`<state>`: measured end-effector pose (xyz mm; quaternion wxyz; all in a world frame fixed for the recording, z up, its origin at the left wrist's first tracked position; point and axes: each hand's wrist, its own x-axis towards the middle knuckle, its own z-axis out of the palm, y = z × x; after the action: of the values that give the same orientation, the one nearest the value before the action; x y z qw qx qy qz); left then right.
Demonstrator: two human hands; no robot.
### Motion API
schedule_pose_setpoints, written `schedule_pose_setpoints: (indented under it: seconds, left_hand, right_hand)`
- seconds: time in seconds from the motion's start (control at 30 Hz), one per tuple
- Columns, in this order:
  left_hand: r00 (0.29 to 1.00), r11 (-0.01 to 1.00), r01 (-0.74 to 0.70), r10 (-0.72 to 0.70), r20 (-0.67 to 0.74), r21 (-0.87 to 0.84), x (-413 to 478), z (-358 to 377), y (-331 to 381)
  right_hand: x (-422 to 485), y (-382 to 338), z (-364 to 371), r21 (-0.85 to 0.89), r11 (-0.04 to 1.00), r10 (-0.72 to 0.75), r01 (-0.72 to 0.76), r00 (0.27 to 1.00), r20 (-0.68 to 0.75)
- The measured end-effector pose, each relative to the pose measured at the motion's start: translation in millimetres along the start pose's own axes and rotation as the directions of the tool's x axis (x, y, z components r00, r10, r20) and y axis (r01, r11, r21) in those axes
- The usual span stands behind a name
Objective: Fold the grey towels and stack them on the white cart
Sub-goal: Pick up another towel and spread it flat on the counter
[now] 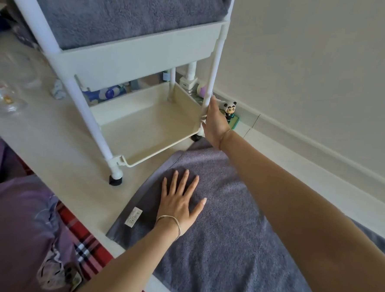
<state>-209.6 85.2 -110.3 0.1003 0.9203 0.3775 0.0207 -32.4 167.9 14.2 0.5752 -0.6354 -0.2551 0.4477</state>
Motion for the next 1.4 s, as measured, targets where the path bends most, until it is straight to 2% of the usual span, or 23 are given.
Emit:
schedule_pose_setpoints:
  seconds: [0.1,0.17,0.2,0.27,0.3,0.33,0.37,0.4,0.47,0.5,0.57,0.73,0.87,0.97,1.07,1.13,1.27,1.4]
  left_hand:
    - [1.000,1.000,-0.002,0.002,-0.010,-0.004,1.2,-0.4,0.7]
    - [1.000,1.000,-0.008,0.008,-0.017,-0.009,0.7,0.0,1.1]
    - [1.000,1.000,-0.008,0.007,-0.019,-0.011,0.1,-0.1,1.0]
    - [1.000,1.000,-0.004,0.004,-0.020,-0.011,-0.5,-2.0,0.5]
    - [1.000,1.000,-0.009,0.009,-0.020,-0.010,-0.3,-2.7,1.1]
    - [1.000,1.000,-0.016,0.016,-0.016,-0.009,-0.2,-2.9,1.7]
    - [1.000,1.000,-0.021,0.021,-0.012,-0.009,0.0,-2.7,1.6]
    - [1.000,1.000,-0.021,0.021,-0.009,-0.008,-0.2,-2.5,1.0]
    - [1.000,1.000,-0.014,0.014,-0.009,0.002,-0.6,-2.9,0.5]
    - [1.000,1.000,-0.015,0.015,-0.006,0.012,-0.1,-2.9,0.7]
    - [1.000,1.000,-0.004,0.004,0.003,0.030,0.8,-0.3,1.6]
    - [0.999,0.997,0.004,-0.007,0.038,0.076,2.5,-2.1,0.6]
    - [0.996,0.997,0.010,-0.018,0.091,0.083,0.7,-2.2,1.7]
    - [0.999,0.997,0.011,-0.015,0.053,0.081,2.2,-1.1,0.4]
    - [0.997,0.996,0.011,-0.017,0.070,0.090,2.9,-1.8,9.9]
    - [1.000,0.997,-0.006,0.005,0.020,0.075,3.2,-6.0,32.9]
    - [0.969,0.974,-0.226,0.224,0.103,0.001,-13.9,-1.6,122.3]
    - [0.865,0.886,-0.453,0.464,0.193,-0.100,-54.1,16.0,224.3]
  right_hand:
    - [6.9,-7.3,5.3,0.102,0.994,-0.032,0.032,0.999,-0.003]
    - [8.6,-6.6,4.8,0.101,0.995,-0.029,0.027,0.999,0.016]
    - [9.2,-3.7,2.2,0.064,0.998,-0.027,0.024,0.999,0.038]
    - [5.1,11.4,-7.3,-0.169,0.985,-0.023,0.031,0.998,0.053]
    - [-0.9,23.3,-14.2,-0.363,0.929,-0.053,0.069,0.997,0.052]
    - [-8.5,39.4,-22.0,-0.586,0.802,-0.097,0.119,0.993,0.069]
    - [-14.2,58.1,-30.2,-0.775,0.614,-0.121,0.152,0.988,0.097]
    - [-20.4,76.3,-38.4,-0.884,0.442,-0.103,0.150,0.988,0.116]
    - [-27.0,106.2,-51.2,-0.971,0.207,-0.028,0.122,0.993,0.118]
    - [-27.9,115.8,-56.0,-0.983,0.135,-0.014,0.123,0.992,0.122]
    - [-26.3,122.1,-58.7,-0.986,0.084,-0.056,0.142,0.989,0.138]
    - [-42.9,123.7,-54.3,-0.974,0.198,-0.230,0.110,0.971,0.062]
    - [-118.0,149.6,-79.1,-0.973,0.232,-0.230,-0.002,0.972,-0.057]
    - [-179.8,161.8,-110.7,-0.950,0.299,-0.231,-0.088,0.959,-0.162]
    - [-240.2,177.1,-159.2,-0.932,0.279,-0.214,-0.233,0.931,-0.297]
    - [-271.5,183.4,-187.8,-0.904,0.292,-0.189,-0.313,0.907,-0.376]
    - [-307.3,182.3,-214.5,-0.893,0.290,-0.181,-0.344,0.896,-0.405]
    - [-341.5,178.1,-244.7,-0.800,0.331,-0.262,-0.500,0.766,-0.587]
